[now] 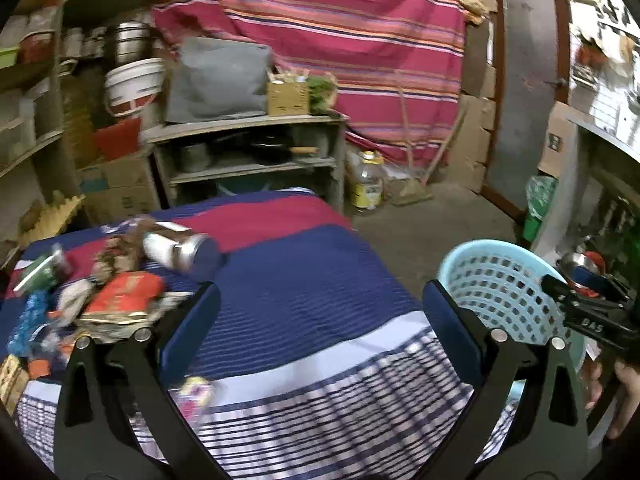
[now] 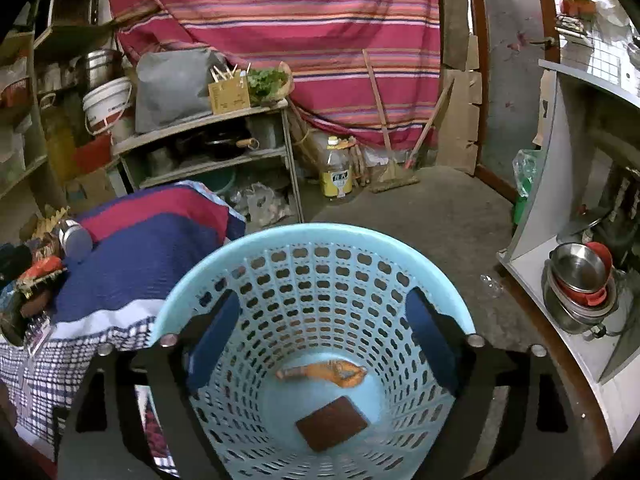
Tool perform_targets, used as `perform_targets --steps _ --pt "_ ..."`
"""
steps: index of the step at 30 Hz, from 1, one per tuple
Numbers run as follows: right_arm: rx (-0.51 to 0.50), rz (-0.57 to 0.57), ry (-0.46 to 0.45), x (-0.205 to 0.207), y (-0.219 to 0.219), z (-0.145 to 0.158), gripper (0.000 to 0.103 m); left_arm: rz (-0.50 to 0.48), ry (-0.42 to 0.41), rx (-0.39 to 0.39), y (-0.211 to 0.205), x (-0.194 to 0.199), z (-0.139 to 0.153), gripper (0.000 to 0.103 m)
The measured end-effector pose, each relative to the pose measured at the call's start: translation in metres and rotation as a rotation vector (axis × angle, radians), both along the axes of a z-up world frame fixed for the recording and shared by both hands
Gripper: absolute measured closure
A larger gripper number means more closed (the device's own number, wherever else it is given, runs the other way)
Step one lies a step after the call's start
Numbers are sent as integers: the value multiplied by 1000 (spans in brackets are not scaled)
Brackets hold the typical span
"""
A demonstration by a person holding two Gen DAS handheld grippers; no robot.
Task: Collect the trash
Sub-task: 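Carry both items over the blue basket and open both tools to drop them, then grasp the clear plastic bag with the left tool while the right tool grasps the black ribbed cup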
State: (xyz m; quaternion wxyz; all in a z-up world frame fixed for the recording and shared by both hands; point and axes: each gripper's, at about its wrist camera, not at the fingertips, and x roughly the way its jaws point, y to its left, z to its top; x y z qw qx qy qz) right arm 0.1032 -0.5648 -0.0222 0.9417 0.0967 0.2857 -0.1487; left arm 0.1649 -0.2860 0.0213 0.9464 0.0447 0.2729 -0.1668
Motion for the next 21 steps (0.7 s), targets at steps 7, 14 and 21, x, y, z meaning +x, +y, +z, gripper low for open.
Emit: perform_targets --steps 7,14,21 --pt "11 40 -62 -1 54 16 16 119 -39 13 71 -9 10 6" --pt "-29 159 -81 7 141 29 16 204 -27 6 150 -14 8 6" --pt "-14 251 -55 25 224 27 16 286 4 -13 212 -8 1 6"
